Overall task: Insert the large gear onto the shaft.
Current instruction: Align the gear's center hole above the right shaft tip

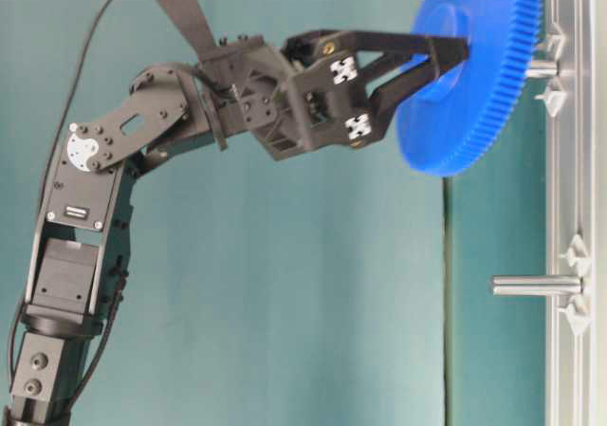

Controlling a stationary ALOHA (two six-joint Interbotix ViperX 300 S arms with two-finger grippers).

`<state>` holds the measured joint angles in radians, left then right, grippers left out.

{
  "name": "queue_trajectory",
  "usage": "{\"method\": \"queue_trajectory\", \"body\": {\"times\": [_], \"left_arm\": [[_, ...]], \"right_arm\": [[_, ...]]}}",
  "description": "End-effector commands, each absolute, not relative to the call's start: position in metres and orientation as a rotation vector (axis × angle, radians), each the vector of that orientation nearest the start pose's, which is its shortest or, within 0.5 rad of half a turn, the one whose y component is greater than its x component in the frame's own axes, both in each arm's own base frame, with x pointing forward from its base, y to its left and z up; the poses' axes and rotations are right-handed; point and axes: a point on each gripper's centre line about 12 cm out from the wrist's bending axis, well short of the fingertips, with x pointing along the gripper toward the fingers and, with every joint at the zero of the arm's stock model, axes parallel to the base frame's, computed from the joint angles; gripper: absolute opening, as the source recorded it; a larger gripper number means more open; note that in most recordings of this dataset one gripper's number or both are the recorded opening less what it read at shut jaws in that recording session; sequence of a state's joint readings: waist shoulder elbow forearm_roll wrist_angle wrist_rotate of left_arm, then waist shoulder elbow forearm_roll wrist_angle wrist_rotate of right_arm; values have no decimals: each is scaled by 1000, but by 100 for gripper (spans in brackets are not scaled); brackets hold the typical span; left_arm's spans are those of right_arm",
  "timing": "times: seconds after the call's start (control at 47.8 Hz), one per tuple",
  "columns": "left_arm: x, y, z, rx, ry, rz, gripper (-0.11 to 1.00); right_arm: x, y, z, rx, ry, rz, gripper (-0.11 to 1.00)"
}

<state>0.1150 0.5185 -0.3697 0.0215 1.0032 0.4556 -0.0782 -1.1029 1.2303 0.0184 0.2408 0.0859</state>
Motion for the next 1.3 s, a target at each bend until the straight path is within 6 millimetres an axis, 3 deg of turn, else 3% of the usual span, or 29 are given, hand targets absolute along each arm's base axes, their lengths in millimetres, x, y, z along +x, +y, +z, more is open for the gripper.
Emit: {"method": "queue_trajectory", "body": {"times": [0.0,0.251,0.544,0.732,1.025,1.276], "left_arm": [[539,61,218,360,1135,-149,79],[531,66,210,319,1165,-127,79],[528,105,228,264,1090,-22,79],[522,104,222,259,1127,-32,79],[511,103,232,268,1122,-33,79],[515,103,228,285,1115,-46,79]], "right_arm": [[168,-14,239,126,352,-99,57],[168,-14,239,127,352,-102,57],[168,-16,240,128,349,-110,57],[168,-16,241,128,346,-110,57],[168,-17,240,129,348,-116,57],[168,-18,240,131,348,-125,57]]}}
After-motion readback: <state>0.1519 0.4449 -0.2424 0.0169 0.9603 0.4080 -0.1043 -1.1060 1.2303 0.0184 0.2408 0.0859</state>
